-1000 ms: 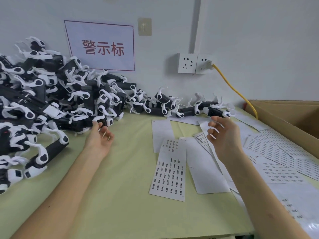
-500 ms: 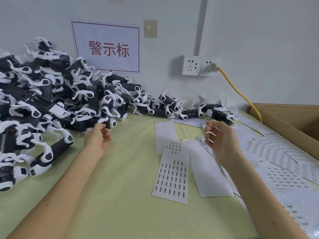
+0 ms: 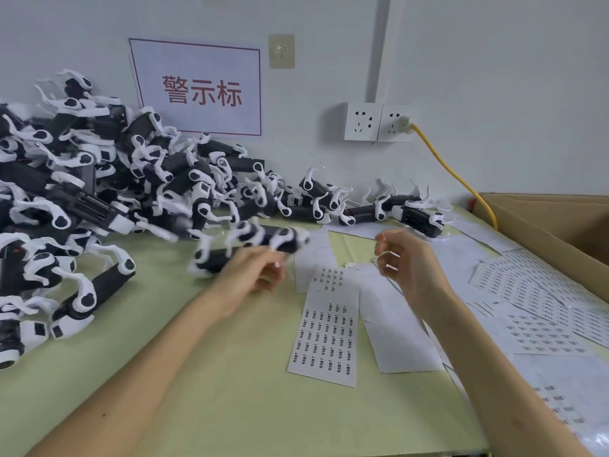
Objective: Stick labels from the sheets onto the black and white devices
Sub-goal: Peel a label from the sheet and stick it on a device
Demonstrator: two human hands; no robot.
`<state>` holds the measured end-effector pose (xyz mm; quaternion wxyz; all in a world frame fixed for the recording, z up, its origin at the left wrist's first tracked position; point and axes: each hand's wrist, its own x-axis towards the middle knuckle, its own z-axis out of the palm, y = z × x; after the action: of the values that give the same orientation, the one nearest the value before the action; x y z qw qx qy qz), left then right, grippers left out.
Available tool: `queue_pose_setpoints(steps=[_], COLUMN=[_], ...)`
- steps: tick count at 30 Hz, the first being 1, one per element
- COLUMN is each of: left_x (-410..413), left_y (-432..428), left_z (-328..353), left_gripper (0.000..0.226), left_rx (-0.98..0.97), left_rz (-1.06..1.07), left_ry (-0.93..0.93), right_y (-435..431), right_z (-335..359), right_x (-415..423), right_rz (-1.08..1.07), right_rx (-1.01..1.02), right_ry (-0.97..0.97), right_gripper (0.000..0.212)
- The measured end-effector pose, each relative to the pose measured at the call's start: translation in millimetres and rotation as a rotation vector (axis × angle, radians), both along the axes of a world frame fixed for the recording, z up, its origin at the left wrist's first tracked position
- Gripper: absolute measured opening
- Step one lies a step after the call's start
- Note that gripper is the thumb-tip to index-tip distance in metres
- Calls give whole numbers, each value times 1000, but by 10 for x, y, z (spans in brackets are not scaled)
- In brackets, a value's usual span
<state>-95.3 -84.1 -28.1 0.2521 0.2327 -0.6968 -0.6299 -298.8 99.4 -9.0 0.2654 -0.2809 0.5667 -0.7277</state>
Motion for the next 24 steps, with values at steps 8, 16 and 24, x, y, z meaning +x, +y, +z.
queue_pose_setpoints(steps=[8, 16, 24], left_x=[-136, -83, 89], left_y=[286, 123, -114], left_z=[-50, 57, 132], left_gripper=[30, 59, 30], left_rx=[-91, 286, 904], left_rz=[-61, 277, 255], left_ry=[-4, 257, 636], right_y=[-9, 1, 5], right_z=[-3, 29, 29], right_x=[74, 129, 153], right_rz=[-19, -7, 2], right_rx=[155, 208, 239], right_ry=[145, 186, 211], right_gripper=[14, 19, 21])
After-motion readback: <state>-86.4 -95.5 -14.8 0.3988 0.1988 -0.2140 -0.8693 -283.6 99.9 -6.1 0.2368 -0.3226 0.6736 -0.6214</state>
